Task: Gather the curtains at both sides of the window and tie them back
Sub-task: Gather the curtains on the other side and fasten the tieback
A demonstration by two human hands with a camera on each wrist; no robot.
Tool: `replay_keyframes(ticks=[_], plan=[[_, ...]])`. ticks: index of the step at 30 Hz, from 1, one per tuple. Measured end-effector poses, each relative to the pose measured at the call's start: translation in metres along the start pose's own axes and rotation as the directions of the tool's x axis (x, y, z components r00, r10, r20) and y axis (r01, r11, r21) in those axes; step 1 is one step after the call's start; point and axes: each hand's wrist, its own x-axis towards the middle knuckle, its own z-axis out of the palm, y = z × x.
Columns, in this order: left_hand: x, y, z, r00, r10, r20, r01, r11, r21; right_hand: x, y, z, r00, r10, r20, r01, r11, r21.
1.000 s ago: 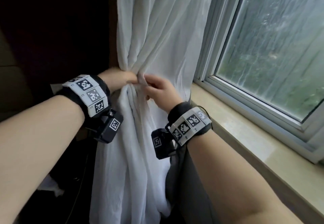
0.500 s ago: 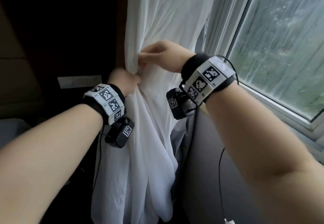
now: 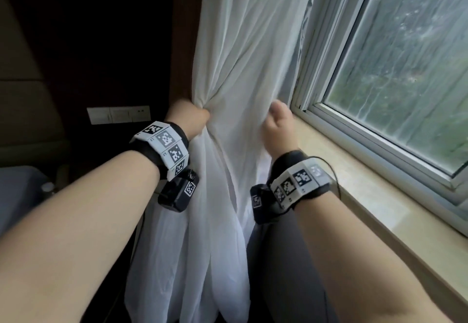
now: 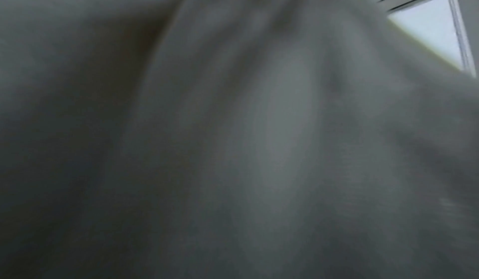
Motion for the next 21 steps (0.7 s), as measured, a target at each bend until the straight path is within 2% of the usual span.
replay_keyframes(ticks=[2, 4, 7, 9, 11, 12, 15, 16, 17, 18, 19, 20, 21], plan=[[-0.004, -0.001, 0.003, 1.0, 0.003, 0.018, -0.003, 1.0, -0.026, -0.015, -0.016, 0.014, 0.964, -0.133, 0.23, 0.182, 0.962, -0.203], [-0.007, -0.002, 0.005, 0.998, 0.025, 0.052, -0.02, 0.996, -0.09, -0.028, -0.025, 0.031, 0.91, -0.089, 0.405, 0.249, 0.899, -0.361], [-0.015, 0.001, 0.004, 0.986, 0.084, 0.141, -0.037, 0.951, -0.305, -0.042, -0.027, 0.04, 0.922, 0.001, 0.386, 0.186, 0.875, -0.446], [-0.02, 0.005, 0.003, 0.972, 0.097, 0.212, -0.016, 0.935, -0.354, -0.047, -0.025, 0.044, 0.916, 0.002, 0.402, 0.198, 0.869, -0.454], [-0.022, 0.011, 0.006, 0.962, 0.098, 0.255, -0.029, 0.965, -0.262, -0.052, -0.024, 0.048, 0.88, -0.029, 0.474, 0.266, 0.857, -0.442], [-0.021, 0.014, 0.008, 0.966, 0.1, 0.24, -0.053, 0.979, -0.195, -0.053, -0.024, 0.049, 0.862, -0.054, 0.504, 0.304, 0.852, -0.427], [-0.013, 0.017, 0.004, 0.991, 0.082, 0.11, -0.08, 0.997, -0.019, -0.059, -0.009, 0.042, 0.847, -0.178, 0.502, 0.349, 0.897, -0.272], [-0.011, 0.016, 0.002, 0.993, 0.074, 0.093, -0.074, 0.997, 0.005, -0.06, -0.003, 0.033, 0.867, -0.165, 0.471, 0.297, 0.929, -0.221], [-0.01, 0.015, 0.001, 0.993, 0.073, 0.088, -0.075, 0.997, 0.018, -0.059, 0.004, 0.022, 0.904, -0.09, 0.419, 0.174, 0.97, -0.167], [-0.009, 0.012, 0.001, 0.992, 0.091, 0.09, -0.093, 0.996, 0.013, -0.057, 0.005, 0.006, 0.941, 0.045, 0.334, -0.023, 0.997, -0.071], [-0.011, 0.01, 0.003, 0.988, 0.121, 0.096, -0.123, 0.992, 0.017, -0.053, 0.005, -0.008, 0.948, 0.179, 0.263, -0.213, 0.971, 0.108], [-0.014, 0.007, 0.008, 0.982, 0.155, 0.104, -0.16, 0.986, 0.038, -0.052, 0.003, -0.025, 0.934, 0.274, 0.23, -0.332, 0.903, 0.273], [-0.019, 0.005, 0.014, 0.975, 0.196, 0.109, -0.204, 0.976, 0.072, -0.048, 0.003, -0.037, 0.916, 0.323, 0.24, -0.394, 0.84, 0.372]])
